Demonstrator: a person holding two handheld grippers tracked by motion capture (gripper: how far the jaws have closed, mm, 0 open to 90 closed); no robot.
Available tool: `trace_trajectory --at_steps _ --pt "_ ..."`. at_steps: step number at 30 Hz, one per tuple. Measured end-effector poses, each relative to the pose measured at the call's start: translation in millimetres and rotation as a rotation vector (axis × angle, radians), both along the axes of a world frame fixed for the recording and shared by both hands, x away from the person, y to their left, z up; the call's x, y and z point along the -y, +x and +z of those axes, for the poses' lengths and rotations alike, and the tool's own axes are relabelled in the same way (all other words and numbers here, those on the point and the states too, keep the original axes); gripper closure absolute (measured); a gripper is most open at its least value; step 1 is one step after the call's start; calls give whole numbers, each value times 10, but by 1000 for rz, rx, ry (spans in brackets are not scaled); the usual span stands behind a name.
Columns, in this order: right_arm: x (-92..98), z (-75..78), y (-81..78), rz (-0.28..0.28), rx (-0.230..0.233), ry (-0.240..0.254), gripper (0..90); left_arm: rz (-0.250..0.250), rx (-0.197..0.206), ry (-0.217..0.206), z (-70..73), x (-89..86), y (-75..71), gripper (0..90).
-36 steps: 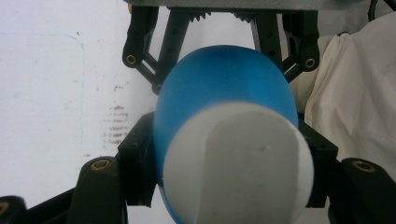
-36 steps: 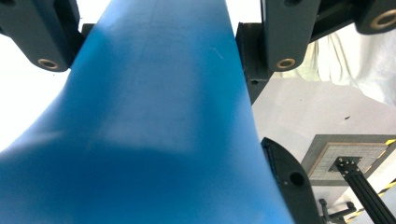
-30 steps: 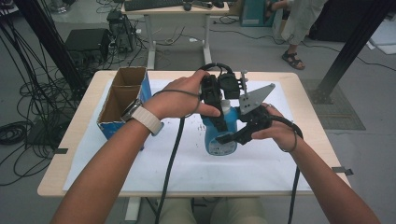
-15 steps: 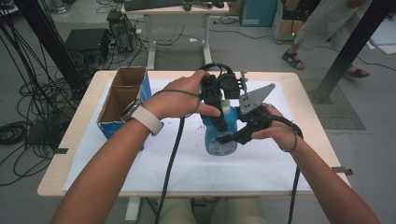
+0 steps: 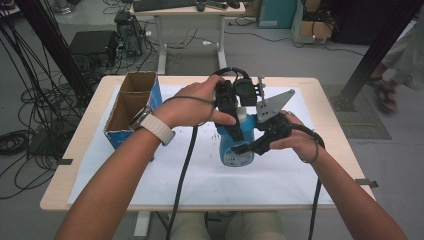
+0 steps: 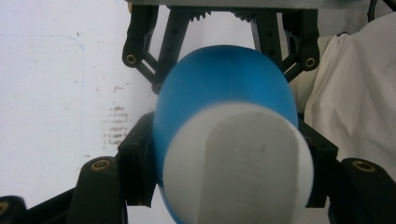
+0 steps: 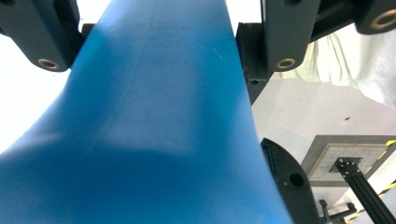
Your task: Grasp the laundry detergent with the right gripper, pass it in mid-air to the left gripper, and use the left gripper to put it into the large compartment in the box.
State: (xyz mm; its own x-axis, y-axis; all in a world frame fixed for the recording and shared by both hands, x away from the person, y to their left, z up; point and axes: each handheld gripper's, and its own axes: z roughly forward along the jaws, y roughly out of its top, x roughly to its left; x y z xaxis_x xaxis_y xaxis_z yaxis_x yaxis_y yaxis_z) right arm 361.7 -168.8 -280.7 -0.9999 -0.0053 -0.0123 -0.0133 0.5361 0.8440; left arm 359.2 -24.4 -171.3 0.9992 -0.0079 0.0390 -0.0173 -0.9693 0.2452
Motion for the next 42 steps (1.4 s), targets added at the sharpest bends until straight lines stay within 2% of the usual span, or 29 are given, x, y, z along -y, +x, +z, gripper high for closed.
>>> trace_trajectory --at_steps 30,36,37,42 --pt "-4 -3 -6 -4 1 -7 431 0 0 -1 -13 -6 -4 374" --pt "-5 -6 -6 -3 0 -5 431 -14 -4 9 -10 0 9 374" --pt "-6 -9 -7 -3 0 -3 431 0 -3 4 -14 -3 -2 374" --pt "-8 -13 -3 2 -2 -2 431 0 -4 4 -14 -1 -2 374"
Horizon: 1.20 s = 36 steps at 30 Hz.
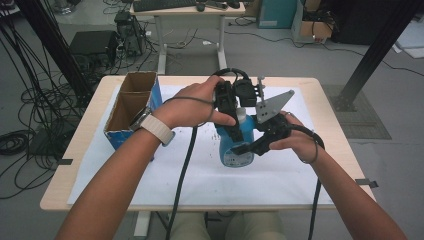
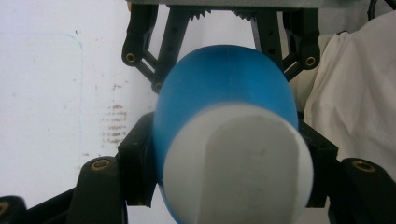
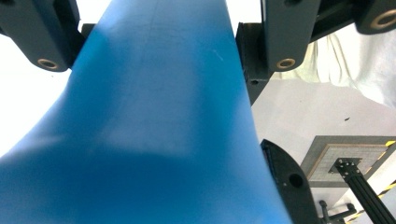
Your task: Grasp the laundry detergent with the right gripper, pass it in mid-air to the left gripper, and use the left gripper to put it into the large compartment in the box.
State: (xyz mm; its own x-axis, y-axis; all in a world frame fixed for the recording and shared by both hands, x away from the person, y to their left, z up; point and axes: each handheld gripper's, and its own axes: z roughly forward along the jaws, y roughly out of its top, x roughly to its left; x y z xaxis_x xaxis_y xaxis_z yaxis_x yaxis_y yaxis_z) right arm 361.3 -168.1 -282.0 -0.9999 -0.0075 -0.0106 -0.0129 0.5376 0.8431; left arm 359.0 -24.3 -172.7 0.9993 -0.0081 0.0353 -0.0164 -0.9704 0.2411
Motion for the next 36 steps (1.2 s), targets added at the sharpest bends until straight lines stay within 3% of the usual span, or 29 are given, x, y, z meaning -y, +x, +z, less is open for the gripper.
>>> trace_trajectory --at_steps 10,28,30,31,34,35,36 --pt "-4 -23 -8 -1 -24 13 429 7 -19 12 -5 8 7 375" --pt "9 -18 -4 -7 -20 27 426 6 -2 13 26 28 2 376" --pt "11 -23 1 -11 -24 37 404 7 7 19 27 33 8 375" --pt "18 -31 10 -23 -35 55 301 12 9 29 25 37 7 375" --pt "77 -54 19 -69 -78 45 203 18 10 35 16 28 13 375" --pt "125 -70 13 -94 -119 50 167 23 6 36 16 20 15 375" --pt "172 -93 31 -112 -115 40 152 23 3 38 16 10 23 375"
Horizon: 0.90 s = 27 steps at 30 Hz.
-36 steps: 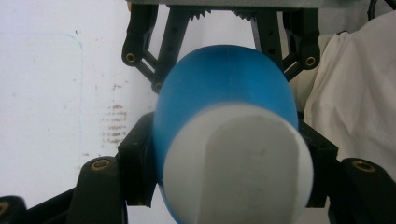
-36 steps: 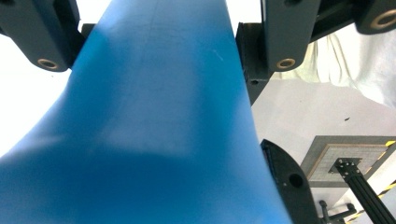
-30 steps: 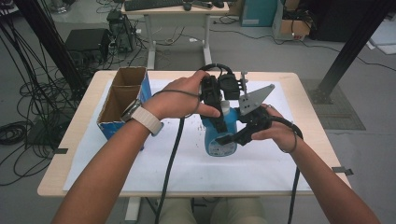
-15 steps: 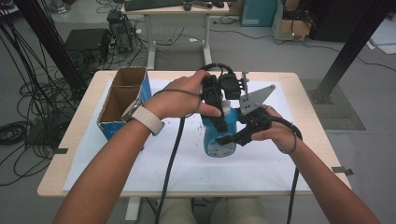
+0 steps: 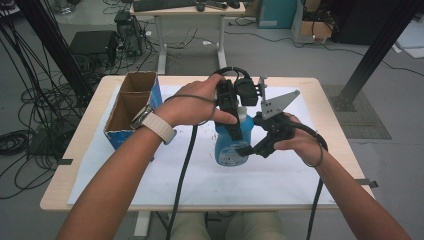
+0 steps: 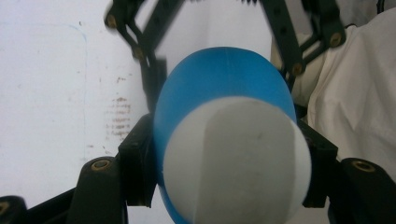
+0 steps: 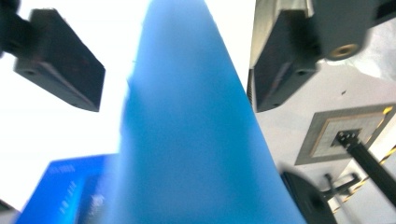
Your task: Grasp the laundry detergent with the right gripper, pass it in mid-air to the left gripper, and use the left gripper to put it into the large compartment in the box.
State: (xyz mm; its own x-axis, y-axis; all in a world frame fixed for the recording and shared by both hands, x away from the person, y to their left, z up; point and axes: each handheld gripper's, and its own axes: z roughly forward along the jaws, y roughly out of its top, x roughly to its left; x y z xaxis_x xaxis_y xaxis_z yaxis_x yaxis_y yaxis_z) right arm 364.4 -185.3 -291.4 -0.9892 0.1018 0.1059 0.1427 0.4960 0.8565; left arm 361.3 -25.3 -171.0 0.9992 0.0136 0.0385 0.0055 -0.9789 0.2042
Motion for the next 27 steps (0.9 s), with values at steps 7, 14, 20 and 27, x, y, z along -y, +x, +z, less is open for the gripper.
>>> trace_trajectory --at_steps 7,14,20,27 --pt "327 -57 11 -97 -41 -91 68 51 3 18 -1 -54 26 375" --pt "533 -6 -6 -132 18 -211 63 147 27 14 115 -124 61 375" --pt "692 49 -10 -81 93 -320 16 241 18 -6 284 -193 85 375" --pt "830 63 -52 -93 109 -411 30 356 28 -5 449 -269 113 375"
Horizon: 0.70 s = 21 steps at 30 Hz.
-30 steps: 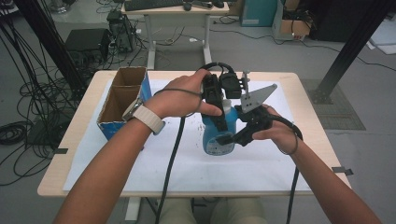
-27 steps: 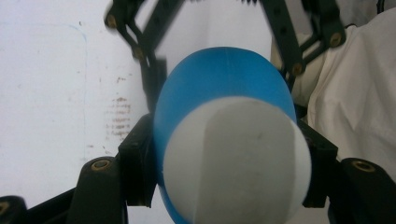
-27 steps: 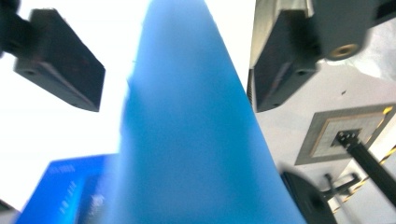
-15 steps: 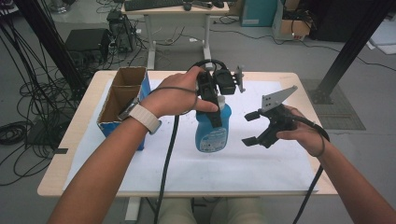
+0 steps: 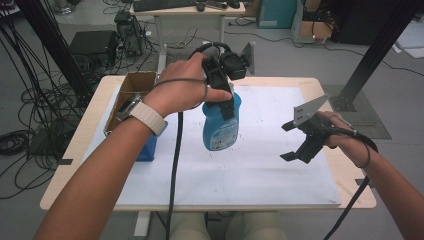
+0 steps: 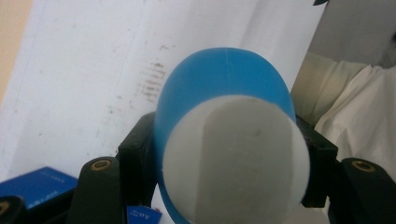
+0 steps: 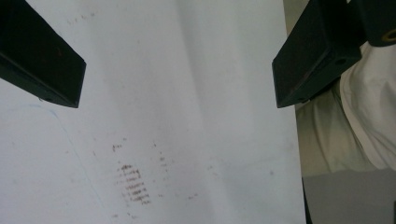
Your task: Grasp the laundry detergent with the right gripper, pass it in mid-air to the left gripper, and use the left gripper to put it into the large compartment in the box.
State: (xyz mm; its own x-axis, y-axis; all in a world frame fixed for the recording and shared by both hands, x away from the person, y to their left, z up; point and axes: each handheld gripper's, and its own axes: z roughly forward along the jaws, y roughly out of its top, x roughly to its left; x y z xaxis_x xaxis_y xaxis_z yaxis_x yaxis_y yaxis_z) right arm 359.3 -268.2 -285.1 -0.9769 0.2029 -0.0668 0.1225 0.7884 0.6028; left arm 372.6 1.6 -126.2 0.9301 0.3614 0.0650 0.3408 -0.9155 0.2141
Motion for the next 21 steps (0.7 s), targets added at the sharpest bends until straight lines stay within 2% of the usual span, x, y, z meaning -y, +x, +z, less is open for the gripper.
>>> trace_trajectory --at_steps 1,6,7,12,17,18,19,21 --pt "17 -15 -14 -19 6 9 30 17 0 5 34 -19 9 375" --pt "118 10 -41 -64 12 -41 30 79 11 -13 136 -115 65 375" --pt "136 13 -37 -67 23 -48 30 88 13 -5 157 -132 74 375" --pt "209 7 -45 -109 9 -63 30 138 8 0 243 -217 104 375" --pt "249 -10 -56 -111 4 -76 30 201 12 13 341 -265 134 375" --pt "252 -15 -62 -113 1 -77 30 230 17 9 366 -279 142 375" --pt "260 -4 -110 -160 -31 -103 30 248 20 26 406 -296 150 375" --pt "274 -14 -114 -160 -31 -106 30 260 26 25 446 -323 172 375"
